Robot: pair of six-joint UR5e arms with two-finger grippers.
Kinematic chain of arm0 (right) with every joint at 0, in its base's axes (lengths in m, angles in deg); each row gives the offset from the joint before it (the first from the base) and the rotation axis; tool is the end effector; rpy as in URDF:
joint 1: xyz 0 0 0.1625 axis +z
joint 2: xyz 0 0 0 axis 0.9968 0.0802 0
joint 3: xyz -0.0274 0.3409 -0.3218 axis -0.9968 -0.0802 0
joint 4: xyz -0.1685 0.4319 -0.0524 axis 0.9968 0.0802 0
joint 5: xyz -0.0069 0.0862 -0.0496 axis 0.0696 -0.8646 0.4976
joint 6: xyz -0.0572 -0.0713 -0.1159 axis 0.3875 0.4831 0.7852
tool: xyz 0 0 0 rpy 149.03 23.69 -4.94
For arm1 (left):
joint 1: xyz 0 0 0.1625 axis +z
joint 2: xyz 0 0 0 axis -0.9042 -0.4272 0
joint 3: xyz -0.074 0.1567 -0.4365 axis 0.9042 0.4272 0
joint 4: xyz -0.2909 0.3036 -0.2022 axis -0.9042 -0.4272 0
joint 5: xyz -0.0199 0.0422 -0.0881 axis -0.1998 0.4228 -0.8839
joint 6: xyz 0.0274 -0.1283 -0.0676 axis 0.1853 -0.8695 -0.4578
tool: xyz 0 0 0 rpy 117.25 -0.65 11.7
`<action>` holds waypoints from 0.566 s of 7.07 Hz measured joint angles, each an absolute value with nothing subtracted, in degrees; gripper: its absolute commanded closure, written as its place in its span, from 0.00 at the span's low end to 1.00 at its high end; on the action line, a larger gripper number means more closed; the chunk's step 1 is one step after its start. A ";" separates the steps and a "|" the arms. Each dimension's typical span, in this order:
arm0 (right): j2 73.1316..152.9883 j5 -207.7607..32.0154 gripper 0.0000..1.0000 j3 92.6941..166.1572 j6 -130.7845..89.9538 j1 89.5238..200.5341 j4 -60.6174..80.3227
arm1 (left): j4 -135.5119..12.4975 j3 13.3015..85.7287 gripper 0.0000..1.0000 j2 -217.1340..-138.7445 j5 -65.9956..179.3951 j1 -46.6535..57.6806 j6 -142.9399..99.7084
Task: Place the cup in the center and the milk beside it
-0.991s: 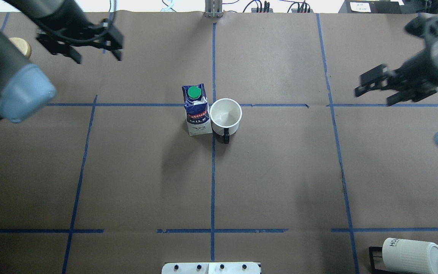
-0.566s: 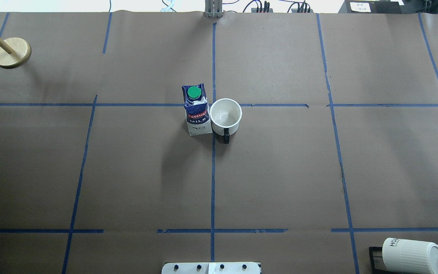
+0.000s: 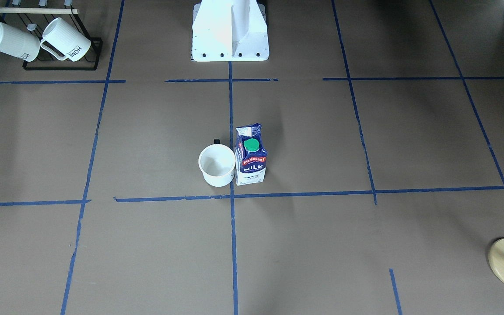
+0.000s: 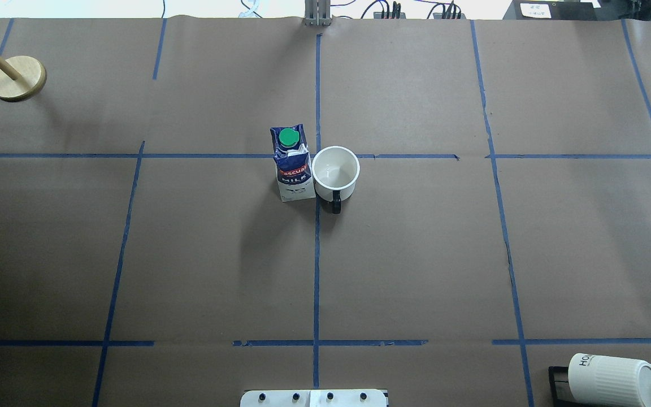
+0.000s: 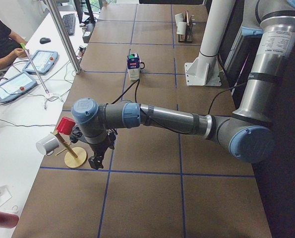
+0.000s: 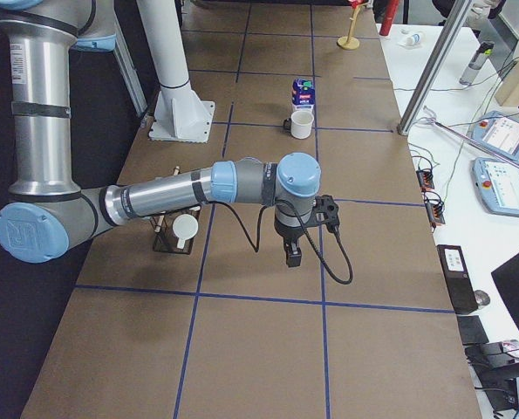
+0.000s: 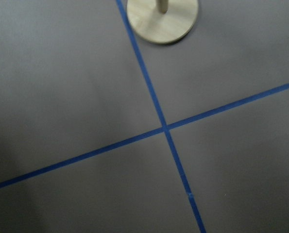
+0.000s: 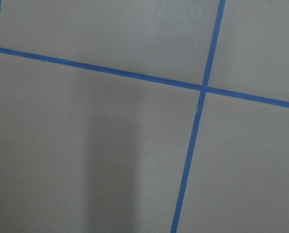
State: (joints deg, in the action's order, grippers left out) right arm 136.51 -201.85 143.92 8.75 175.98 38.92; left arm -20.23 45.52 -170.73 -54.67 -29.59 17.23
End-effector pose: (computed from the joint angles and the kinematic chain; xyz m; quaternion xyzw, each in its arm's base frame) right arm 0.0304 -0.5034 0.6256 0.0328 -0.3976 -0.0907 0.9125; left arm -0.0799 -0.6263 0.6658 0.0453 0.3654 0.1422 0.9188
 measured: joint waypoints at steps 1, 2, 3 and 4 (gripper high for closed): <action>137.59 -201.81 0.00 143.59 9.17 175.64 39.02 | -20.29 45.15 0.00 -170.53 -55.42 -29.76 13.79; 138.02 -201.70 0.00 142.67 9.58 175.22 38.87 | -20.53 45.26 0.00 -170.00 -55.56 -29.76 10.46; 138.01 -201.70 0.00 141.49 10.05 174.89 38.33 | -21.91 45.31 0.00 -169.34 -55.56 -29.77 8.95; 138.02 -201.79 0.00 140.64 10.13 174.69 37.68 | -23.86 45.12 0.00 -168.70 -55.55 -29.78 8.39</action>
State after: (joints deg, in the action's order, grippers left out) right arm 138.02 -201.79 140.64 10.13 174.69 37.68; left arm -23.86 45.12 -168.70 -55.55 -29.78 8.39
